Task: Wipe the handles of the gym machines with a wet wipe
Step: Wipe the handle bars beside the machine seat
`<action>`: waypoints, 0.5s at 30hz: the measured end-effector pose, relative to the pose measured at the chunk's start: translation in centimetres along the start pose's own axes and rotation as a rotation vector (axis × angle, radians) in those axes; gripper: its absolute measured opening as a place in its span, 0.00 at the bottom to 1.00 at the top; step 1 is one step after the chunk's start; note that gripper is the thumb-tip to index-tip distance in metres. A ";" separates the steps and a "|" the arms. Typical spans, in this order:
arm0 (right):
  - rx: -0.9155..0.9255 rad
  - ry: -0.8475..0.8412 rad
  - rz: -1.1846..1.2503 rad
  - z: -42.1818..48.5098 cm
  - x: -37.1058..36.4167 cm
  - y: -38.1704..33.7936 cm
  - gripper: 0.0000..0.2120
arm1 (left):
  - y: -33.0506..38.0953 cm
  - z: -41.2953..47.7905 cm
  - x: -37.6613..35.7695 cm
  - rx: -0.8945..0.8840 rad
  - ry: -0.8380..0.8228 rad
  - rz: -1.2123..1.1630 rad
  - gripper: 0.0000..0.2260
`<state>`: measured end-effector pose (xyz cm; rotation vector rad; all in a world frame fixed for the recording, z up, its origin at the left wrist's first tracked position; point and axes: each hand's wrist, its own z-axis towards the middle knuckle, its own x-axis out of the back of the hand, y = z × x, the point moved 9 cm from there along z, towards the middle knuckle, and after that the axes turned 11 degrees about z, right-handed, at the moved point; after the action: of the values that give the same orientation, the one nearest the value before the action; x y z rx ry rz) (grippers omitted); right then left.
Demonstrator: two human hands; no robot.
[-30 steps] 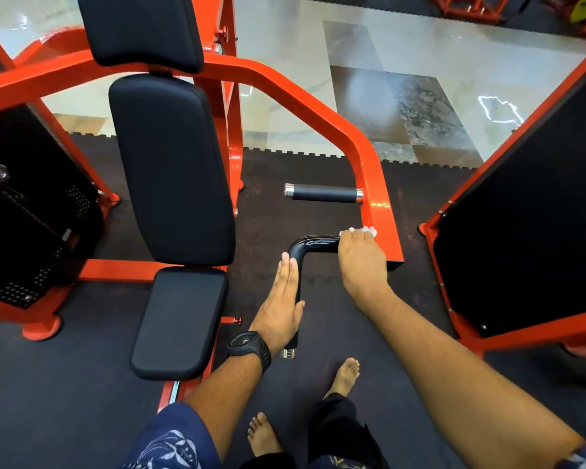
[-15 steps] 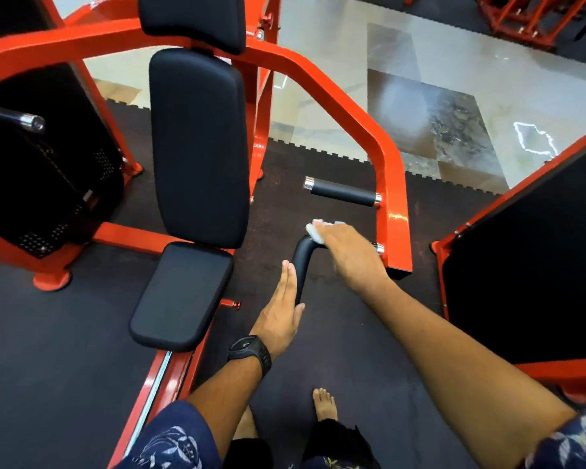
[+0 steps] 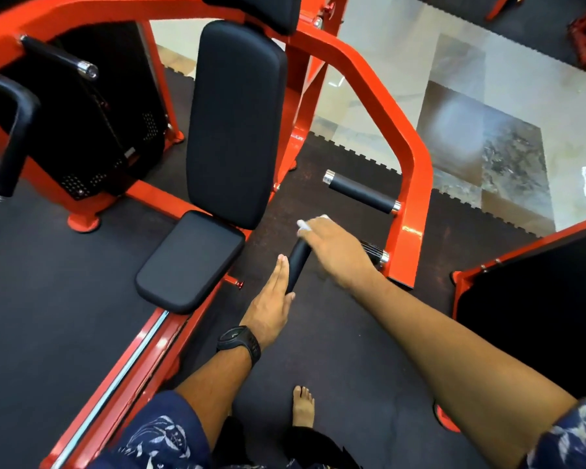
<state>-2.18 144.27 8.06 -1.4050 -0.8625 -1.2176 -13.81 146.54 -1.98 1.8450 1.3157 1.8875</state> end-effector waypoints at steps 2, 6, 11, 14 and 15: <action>0.197 -0.022 -0.052 0.0 -1.0 -2.0 0.15 | -0.1 -0.1 0.1 0.024 0.001 -0.008 0.33; 0.082 0.160 -0.023 -1.4 -1.5 -0.8 0.21 | -0.5 -0.7 -0.2 0.053 0.033 -0.018 0.32; -0.107 0.224 0.222 -3.5 -3.7 -2.0 0.18 | -1.1 -1.8 -0.7 0.112 0.068 -0.020 0.32; -0.479 0.462 0.395 -4.3 -3.1 -0.5 0.10 | -1.1 -2.2 -0.8 0.127 0.097 -0.026 0.32; -0.542 0.588 0.509 -4.7 -2.7 -0.3 0.11 | -1.3 -2.3 -0.9 0.120 0.114 0.007 0.32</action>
<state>-4.15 140.06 5.28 -1.4318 0.2463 -1.3914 -16.17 145.67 -3.08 1.8224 1.4918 1.9846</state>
